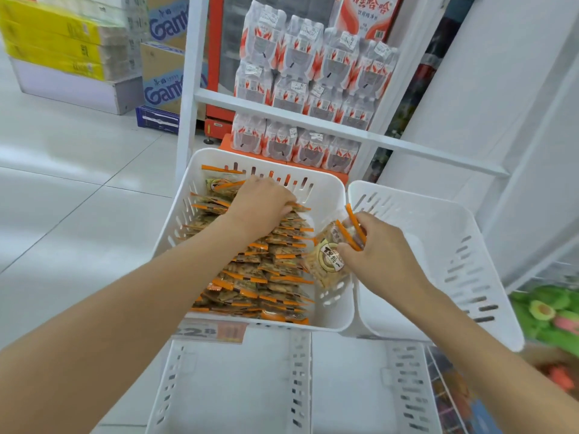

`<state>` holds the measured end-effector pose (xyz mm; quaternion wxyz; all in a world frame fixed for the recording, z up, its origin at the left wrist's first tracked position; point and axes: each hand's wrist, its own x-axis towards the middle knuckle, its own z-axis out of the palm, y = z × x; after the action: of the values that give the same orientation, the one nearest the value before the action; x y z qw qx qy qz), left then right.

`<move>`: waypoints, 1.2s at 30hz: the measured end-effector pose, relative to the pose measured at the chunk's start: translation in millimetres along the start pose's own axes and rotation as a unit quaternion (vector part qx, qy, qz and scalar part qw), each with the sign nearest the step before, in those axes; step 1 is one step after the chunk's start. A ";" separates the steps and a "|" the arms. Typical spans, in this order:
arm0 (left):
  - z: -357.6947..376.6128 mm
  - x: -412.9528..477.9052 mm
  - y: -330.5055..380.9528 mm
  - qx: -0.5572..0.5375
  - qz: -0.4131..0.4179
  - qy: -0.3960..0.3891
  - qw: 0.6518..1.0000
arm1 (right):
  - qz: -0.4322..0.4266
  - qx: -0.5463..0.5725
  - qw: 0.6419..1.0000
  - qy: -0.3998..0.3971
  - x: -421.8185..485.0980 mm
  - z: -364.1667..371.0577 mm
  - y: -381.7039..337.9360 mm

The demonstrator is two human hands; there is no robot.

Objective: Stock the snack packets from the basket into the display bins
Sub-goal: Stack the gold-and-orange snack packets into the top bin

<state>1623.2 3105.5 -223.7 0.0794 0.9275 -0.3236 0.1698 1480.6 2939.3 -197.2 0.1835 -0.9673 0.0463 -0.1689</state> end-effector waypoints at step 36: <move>0.6 -73.0 58.7 -0.242 0.046 -0.102 0.964 | 0.013 0.118 0.989 -0.092 -53.1 4.4 6.8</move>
<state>1533.0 3101.5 -248.8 0.2600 0.8771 -0.4039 -0.0056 1432.1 2942.5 -220.1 0.3017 -0.9497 0.0215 -0.0808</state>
